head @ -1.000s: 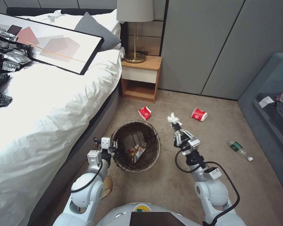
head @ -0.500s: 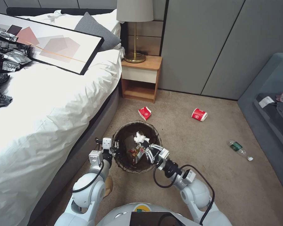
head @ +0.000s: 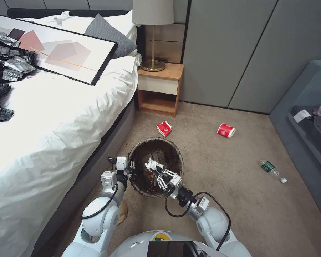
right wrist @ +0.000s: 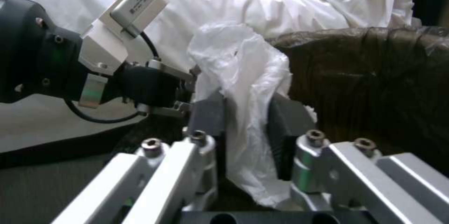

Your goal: Pick up the trash bin, then pick up the garbage from the floor and place it into the trash bin.

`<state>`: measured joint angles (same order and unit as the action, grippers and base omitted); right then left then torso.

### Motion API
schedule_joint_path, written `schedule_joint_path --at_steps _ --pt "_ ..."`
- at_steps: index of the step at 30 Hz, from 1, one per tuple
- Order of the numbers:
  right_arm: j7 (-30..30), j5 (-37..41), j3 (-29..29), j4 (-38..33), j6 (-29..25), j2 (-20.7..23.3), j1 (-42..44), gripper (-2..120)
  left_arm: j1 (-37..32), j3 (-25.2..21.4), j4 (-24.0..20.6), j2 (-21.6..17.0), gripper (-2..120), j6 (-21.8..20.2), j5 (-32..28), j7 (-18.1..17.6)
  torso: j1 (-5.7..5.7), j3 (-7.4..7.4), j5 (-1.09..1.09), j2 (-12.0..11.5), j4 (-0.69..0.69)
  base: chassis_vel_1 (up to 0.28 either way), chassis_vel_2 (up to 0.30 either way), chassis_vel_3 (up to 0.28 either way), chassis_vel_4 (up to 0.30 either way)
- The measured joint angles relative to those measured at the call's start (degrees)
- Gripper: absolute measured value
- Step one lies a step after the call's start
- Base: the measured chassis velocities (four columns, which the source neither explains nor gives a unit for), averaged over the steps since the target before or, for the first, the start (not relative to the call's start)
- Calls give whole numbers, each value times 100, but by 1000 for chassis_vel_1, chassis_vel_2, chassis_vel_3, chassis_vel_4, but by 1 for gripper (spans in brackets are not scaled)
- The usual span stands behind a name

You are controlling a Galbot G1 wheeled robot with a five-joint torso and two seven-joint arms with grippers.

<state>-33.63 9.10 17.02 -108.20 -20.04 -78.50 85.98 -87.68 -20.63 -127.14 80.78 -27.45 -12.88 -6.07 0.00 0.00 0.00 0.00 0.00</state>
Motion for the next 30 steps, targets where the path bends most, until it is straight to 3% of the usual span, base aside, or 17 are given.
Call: schedule_joint_path --at_steps 5,10,14,16,21,30 --pt "5 -1 10 2 -2 3 -1 34 2 0 0 -5 0 -1 -1 0 0 0 0 0 0 0 0 0 0" --pt "6 -1 41 14 -17 15 -3 58 1 4 -18 -13 0 -9 -1 2 0 0 0 0 0 0 0 0 0" --pt "6 1 49 14 -19 18 -2 67 2 5 -24 -15 0 -14 -2 3 0 0 0 0 0 0 0 0 0" --pt "7 2 57 14 -22 20 -4 79 7 6 -29 -16 0 -20 -3 3 0 0 0 0 0 0 0 0 0" --pt "8 2 65 11 -33 19 -5 95 8 5 -37 -17 0 -24 -4 3 0 0 0 0 0 0 0 0 0" --pt "5 8 110 -73 -60 14 3 100 8 -5 -48 -14 0 -24 -6 5 0 0 0 0 0 0 0 0 0"
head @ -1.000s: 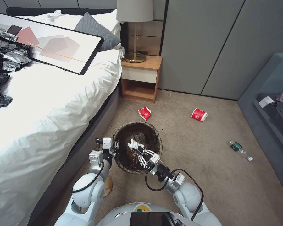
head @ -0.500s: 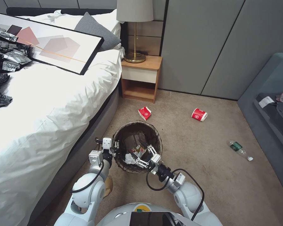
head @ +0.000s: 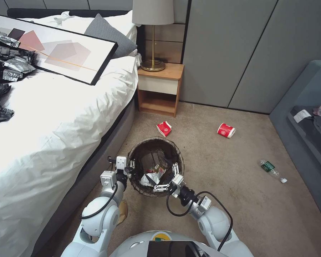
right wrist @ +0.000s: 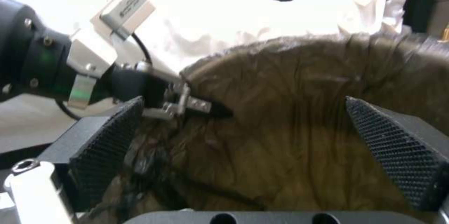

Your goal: Pick up the trash bin, then pick up the garbage from the floor and place it into the trash bin.

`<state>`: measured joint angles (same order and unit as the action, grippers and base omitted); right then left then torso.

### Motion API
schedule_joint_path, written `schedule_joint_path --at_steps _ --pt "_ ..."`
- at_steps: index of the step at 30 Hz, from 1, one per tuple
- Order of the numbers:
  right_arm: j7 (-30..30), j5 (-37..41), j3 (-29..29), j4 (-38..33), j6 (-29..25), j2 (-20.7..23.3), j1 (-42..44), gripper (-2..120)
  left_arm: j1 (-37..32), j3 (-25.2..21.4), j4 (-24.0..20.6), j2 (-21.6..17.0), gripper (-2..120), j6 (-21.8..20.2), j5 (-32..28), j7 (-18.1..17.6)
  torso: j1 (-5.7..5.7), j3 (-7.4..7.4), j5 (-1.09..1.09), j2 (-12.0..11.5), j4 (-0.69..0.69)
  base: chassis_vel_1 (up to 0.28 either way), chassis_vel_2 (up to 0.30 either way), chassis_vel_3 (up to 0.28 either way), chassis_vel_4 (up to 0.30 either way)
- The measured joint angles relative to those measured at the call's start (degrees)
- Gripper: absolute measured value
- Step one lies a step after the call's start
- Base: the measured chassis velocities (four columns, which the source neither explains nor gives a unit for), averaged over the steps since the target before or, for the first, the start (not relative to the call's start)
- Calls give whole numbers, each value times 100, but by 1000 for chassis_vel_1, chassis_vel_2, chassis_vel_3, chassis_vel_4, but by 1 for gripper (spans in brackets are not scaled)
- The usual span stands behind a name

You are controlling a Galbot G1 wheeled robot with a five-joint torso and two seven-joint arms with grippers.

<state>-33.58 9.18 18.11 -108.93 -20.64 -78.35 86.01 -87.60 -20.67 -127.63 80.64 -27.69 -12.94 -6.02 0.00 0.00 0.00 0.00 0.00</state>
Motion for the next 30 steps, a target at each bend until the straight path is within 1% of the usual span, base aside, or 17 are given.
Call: schedule_joint_path --at_steps 3,4,5,6,8,9,10,12,13,14,16,17,19,20,22,23,30 --pt "180 -11 52 -127 -44 -27 15 100 0 -10 -3 0 0 0 0 1 0 0 0 0 0 0 0 0 0" --pt "326 -40 76 -215 -55 -42 31 100 -3 -17 -4 1 0 1 0 2 0 0 0 0 0 0 0 0 0" --pt "701 -152 138 -413 -59 -79 76 100 -8 -27 -4 0 0 3 0 2 0 0 0 0 0 0 0 0 0" --pt "701 -152 138 -413 -59 -79 76 100 -8 -27 -4 0 0 3 0 2 0 0 0 0 0 0 0 0 0" --pt "1257 -375 243 -700 -58 -140 157 100 -11 -38 -4 0 0 6 0 3 0 0 0 0 0 0 0 0 0" --pt "1682 -541 328 -928 -55 -194 253 100 -11 -44 -5 2 0 9 0 5 0 0 0 0 0 0 0 0 0" --pt "1682 -541 328 -928 -55 -194 253 100 -11 -44 -5 2 0 9 0 5 0 0 0 0 0 0 0 0 0" --pt "2282 -716 463 -1245 20 -260 466 100 -12 -56 -6 5 0 20 -1 9 0 0 0 0 0 0 0 0 0" --pt "2685 -791 575 -1435 62 -314 653 100 -14 -68 -6 7 0 29 -4 16 0 0 0 0 0 0 0 0 0" --pt "2685 -791 575 -1435 62 -314 653 100 -14 -68 -6 7 0 29 -4 16 0 0 0 0 0 0 0 0 0" --pt "3171 -885 761 -1632 83 -396 929 100 -16 -91 -11 9 0 44 -16 27 0 0 0 0 -1 0 0 0 0" --pt "3171 -885 761 -1632 83 -396 929 100 -16 -91 -11 9 0 44 -16 27 0 0 0 0 -1 0 0 0 0" --pt "3471 -919 904 -1685 79 -485 1128 100 -17 -118 -16 5 0 57 -31 32 0 0 0 0 -1 0 0 0 0" --pt "3471 -919 904 -1685 79 -485 1128 100 -17 -118 -16 5 0 57 -31 32 0 0 0 0 -1 0 0 0 0" --pt "3645 -926 1113 -1605 -78 -636 1299 100 -18 -147 -23 0 0 73 -44 33 0 0 0 0 0 0 0 0 0" --pt "3645 -926 1113 -1605 -78 -636 1299 100 -18 -147 -23 0 0 73 -44 33 0 0 0 0 0 0 0 0 0" --pt "3698 -922 1539 -1272 -527 -899 1439 100 -31 -198 -37 10 0 104 -39 32 0 0 -1 0 0 0 0 0 0"
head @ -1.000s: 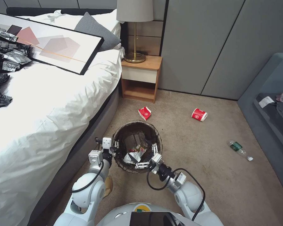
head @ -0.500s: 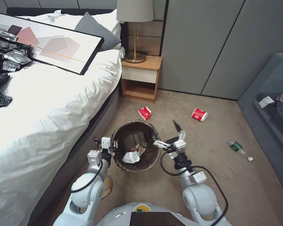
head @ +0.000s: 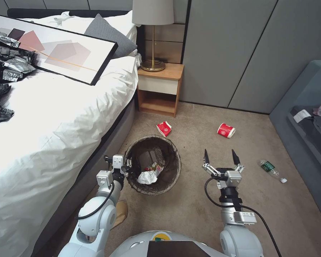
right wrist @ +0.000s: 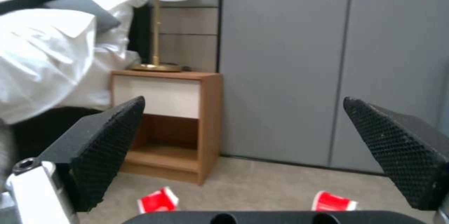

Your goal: Pick up the trash bin, then pick up the garbage from the floor and place it into the trash bin.

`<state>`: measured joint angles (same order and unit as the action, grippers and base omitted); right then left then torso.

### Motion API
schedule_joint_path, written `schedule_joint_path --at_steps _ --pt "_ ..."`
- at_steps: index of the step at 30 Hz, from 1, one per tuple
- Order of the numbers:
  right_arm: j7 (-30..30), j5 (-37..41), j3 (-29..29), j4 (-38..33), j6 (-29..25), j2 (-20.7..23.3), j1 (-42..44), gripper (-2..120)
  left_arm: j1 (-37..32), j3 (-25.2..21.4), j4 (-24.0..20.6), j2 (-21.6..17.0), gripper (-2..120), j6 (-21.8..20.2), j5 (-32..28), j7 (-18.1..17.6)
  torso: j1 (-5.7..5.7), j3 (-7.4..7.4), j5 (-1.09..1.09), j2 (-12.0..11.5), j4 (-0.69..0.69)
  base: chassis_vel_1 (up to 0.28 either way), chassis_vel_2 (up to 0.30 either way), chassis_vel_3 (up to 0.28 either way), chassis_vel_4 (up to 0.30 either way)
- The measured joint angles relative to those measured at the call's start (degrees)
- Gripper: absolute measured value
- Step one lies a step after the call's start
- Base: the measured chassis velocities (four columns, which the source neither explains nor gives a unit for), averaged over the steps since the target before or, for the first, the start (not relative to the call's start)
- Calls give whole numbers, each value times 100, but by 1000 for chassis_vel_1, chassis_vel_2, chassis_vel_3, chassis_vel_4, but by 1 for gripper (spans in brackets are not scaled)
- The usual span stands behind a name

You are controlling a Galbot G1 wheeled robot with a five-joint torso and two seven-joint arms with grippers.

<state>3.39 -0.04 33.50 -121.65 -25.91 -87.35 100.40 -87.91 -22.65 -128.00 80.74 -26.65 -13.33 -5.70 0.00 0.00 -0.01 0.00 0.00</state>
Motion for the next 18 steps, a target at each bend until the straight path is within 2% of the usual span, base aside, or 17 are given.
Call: schedule_joint_path --at_steps 5,18 --pt "-30 76 222 253 -222 -27 -30 100 4 0 0 24 0 24 15 -3 0 0 0 0 0 0 0 0 0" --pt "-60 106 241 566 -427 -52 -197 100 -25 -1 -12 19 0 29 36 -10 0 0 0 0 0 0 0 0 0"
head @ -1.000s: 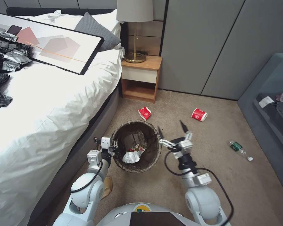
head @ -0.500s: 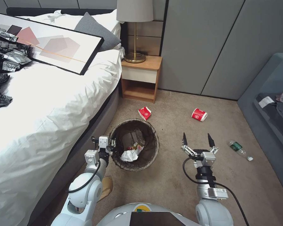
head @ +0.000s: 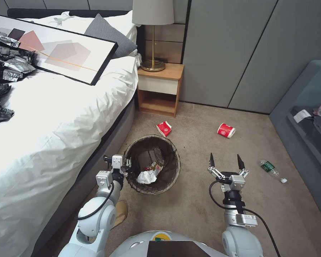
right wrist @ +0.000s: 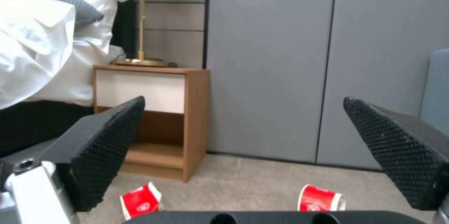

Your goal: Pick up the trash bin, then pick up the garbage from the floor and place it into the trash bin.

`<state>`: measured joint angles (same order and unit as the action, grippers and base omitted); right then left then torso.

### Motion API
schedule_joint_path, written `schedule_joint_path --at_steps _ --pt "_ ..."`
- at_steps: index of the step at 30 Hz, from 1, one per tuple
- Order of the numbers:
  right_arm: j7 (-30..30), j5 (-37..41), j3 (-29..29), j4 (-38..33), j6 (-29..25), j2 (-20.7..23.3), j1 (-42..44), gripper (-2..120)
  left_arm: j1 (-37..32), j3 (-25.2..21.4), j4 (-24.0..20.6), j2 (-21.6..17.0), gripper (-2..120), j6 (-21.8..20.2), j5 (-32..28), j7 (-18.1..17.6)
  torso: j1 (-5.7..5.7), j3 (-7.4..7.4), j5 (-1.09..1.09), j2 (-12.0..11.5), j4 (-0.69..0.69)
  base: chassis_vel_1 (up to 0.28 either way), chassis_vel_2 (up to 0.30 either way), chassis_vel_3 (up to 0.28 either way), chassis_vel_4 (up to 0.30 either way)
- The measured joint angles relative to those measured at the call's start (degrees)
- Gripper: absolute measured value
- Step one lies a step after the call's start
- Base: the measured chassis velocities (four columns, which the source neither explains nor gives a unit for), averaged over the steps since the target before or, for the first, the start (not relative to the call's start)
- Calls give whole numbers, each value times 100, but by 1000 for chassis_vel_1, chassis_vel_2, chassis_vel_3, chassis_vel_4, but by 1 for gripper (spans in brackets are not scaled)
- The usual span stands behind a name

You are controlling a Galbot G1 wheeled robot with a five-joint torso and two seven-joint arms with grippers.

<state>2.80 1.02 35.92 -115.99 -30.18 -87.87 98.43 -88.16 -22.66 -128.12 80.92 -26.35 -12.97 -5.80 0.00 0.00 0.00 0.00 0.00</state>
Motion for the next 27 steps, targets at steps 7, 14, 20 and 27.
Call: schedule_joint_path --at_steps 7,14,20,27 --pt "-33 26 34 63 -63 24 -28 100 -5 20 -10 2 0 4 17 -2 0 0 0 0 0 0 0 0 0" --pt "-48 54 47 67 -65 35 -62 100 -5 26 -21 -5 0 3 20 -3 0 0 0 0 0 0 0 0 0" --pt "-48 53 50 91 -57 38 -83 99 2 30 -21 -8 0 1 26 8 0 0 0 0 0 0 0 0 0" --pt "-69 53 54 98 -53 30 -90 99 3 27 -21 -12 0 -6 95 65 0 0 0 0 0 0 0 0 0"
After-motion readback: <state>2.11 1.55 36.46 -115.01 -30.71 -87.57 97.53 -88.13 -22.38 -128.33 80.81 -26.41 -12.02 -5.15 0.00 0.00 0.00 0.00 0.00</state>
